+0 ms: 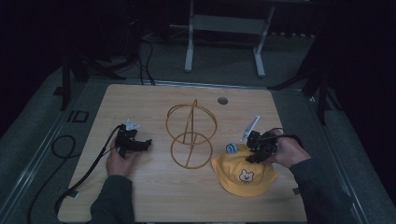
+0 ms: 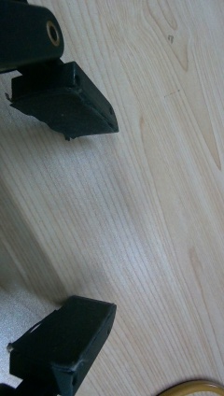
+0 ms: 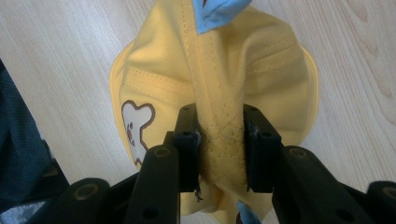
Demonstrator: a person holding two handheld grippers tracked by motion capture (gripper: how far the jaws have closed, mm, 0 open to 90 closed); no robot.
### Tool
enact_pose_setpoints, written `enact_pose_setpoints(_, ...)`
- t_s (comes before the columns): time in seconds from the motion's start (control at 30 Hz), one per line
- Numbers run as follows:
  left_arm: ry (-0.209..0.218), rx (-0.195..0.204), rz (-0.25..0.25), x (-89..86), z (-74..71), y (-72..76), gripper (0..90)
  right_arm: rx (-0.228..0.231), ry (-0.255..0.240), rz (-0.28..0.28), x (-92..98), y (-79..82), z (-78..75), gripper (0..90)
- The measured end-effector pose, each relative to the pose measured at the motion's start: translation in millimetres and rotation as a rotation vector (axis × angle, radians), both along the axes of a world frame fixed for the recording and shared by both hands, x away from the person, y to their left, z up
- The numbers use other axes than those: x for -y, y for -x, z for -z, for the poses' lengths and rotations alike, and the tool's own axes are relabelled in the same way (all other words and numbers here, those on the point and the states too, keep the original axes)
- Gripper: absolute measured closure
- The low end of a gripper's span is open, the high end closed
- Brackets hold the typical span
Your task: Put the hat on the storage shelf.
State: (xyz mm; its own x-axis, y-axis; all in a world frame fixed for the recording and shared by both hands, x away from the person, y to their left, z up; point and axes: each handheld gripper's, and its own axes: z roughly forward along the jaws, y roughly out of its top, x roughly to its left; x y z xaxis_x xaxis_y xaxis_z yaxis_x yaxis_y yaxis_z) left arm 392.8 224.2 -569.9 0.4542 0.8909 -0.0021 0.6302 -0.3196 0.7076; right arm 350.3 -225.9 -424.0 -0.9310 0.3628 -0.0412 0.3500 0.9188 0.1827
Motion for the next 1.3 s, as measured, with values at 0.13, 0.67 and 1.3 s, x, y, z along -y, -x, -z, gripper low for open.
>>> enact_pose_setpoints(0.13, 0.0, 0.0, 0.0, 0.0, 0.0, 0.0, 12.3, -0.001, 0.0, -0.022, 0.0, 0.8, -0.4, 73.9)
enact_pose_setpoints(0.67, 0.0, 0.0, 0.0, 0.0, 0.0, 0.0, 12.3, 0.018, -0.018, -0.04, 4.9, 2.2, -17.1, 74.3)
enact_pose_setpoints(1.3, 0.0, 0.0, 0.0, 0.0, 0.0, 0.0, 12.3, 0.044, -0.038, -0.064, 7.6, 0.2, -42.2, 74.3)
